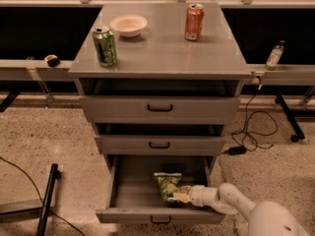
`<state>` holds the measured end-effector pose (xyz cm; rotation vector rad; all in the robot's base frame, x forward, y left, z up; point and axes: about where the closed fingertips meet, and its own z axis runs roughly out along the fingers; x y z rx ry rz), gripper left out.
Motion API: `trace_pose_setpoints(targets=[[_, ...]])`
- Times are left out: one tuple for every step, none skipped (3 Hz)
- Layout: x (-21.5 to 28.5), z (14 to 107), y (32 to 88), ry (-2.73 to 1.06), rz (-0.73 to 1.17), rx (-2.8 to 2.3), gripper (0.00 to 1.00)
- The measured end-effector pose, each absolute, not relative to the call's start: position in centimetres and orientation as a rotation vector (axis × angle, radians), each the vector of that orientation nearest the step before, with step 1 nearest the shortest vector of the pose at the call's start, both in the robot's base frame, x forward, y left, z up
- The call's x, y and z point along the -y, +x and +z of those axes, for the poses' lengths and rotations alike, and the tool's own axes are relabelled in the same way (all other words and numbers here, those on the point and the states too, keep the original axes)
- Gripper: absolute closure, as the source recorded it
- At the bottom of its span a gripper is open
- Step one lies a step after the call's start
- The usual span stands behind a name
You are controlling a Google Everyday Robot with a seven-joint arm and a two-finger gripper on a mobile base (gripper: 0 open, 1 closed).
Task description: Pick green jalapeno chip bag from bottom drawer and place on counter
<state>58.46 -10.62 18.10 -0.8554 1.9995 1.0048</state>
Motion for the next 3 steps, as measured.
trace_pose_setpoints(targets=[[12.3, 26.2, 59.0, -0.867, 0.970, -1.725, 1.00], [11.8, 34.9, 56.2, -0.967, 0.940, -1.518, 1.00], [10.6, 44.1, 52.8, -1.114, 0.888, -1.360, 1.00]])
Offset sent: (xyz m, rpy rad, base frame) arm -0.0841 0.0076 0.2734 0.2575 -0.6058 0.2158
